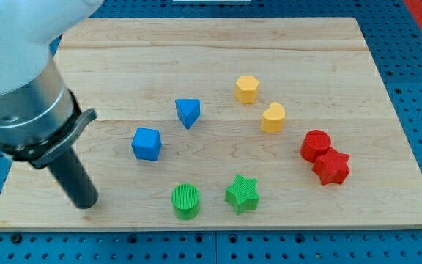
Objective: Move green circle towards blue cube
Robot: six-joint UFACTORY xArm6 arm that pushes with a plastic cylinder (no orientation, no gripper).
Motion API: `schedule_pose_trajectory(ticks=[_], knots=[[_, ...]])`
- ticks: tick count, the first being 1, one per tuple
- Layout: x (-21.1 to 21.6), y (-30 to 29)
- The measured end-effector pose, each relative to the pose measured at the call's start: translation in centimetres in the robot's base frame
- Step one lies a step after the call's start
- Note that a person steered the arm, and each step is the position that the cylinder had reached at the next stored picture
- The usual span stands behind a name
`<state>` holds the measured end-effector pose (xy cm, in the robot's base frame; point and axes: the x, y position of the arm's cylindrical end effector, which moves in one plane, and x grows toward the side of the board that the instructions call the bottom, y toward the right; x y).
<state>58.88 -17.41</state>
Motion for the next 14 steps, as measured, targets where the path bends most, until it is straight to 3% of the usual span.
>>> schedule_pose_trajectory(ticks=[1,2,3,4,6,7,9,10,12,13,14], knots=[[2.9,1.8],[2.9,7.4],[1.2,2.5],[-0.6,2.1],[-4.6,14.1],[-8.5,16.5],[-1.0,28.8],[1.9,30.1],[2.9,24.6],[2.9,17.3],[2.6,15.2]])
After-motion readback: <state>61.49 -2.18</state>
